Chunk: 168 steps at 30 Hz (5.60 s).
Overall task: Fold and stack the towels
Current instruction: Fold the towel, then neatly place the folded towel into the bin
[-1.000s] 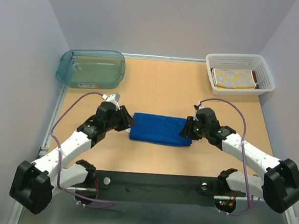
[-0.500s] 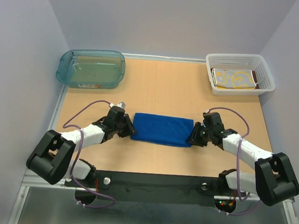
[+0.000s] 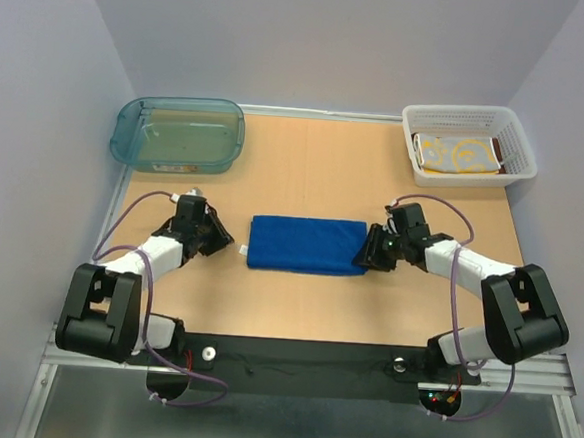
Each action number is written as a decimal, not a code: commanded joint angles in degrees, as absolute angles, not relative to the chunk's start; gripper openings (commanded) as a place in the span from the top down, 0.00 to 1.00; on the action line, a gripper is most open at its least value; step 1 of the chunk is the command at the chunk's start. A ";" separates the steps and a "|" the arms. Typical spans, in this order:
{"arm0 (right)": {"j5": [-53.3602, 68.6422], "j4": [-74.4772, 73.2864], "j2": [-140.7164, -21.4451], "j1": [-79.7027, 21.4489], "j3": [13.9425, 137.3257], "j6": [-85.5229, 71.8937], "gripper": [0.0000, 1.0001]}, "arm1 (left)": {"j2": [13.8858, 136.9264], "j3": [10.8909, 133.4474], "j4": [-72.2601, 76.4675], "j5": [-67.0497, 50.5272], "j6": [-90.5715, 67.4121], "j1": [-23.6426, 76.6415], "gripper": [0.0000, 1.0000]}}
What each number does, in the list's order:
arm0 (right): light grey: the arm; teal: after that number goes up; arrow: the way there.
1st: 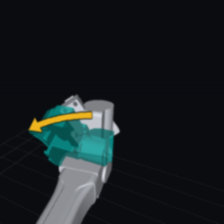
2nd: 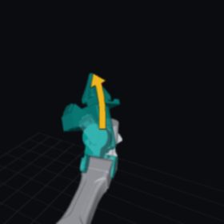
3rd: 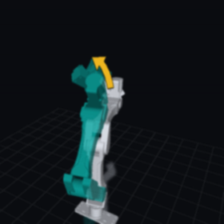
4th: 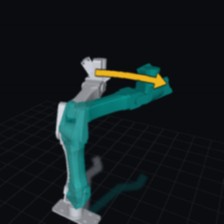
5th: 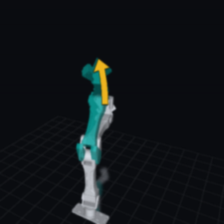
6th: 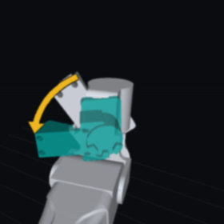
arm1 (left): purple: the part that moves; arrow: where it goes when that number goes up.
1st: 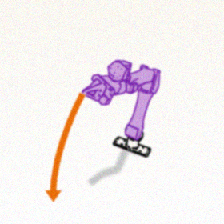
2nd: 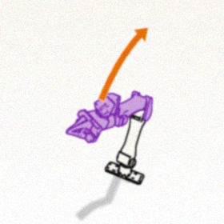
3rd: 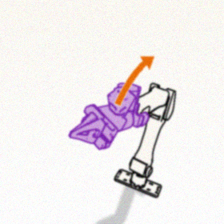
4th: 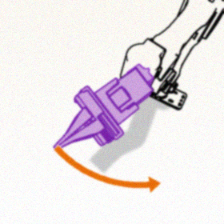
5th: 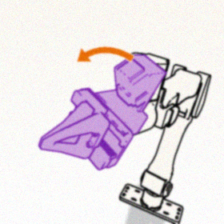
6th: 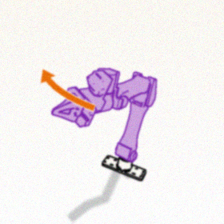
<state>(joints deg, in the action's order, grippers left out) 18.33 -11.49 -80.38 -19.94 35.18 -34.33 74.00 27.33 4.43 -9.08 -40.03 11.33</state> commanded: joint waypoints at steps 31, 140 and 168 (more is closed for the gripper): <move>6.85 -22.24 -73.74 3.25 42.19 -27.68 0.00 | 115.21 94.74 -25.40 20.66 -12.49 70.93 0.25; 26.02 -23.16 -107.83 -7.83 76.70 -20.59 1.00 | 75.16 62.42 -13.82 15.38 -8.81 37.20 0.01; 3.96 -48.09 -129.90 6.59 138.60 9.05 1.00 | 85.34 53.79 -9.49 15.47 -8.26 22.06 0.02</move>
<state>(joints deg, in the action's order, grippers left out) 8.91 -52.21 -129.69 4.36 133.91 5.98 85.01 52.95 -10.33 13.72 -8.82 22.37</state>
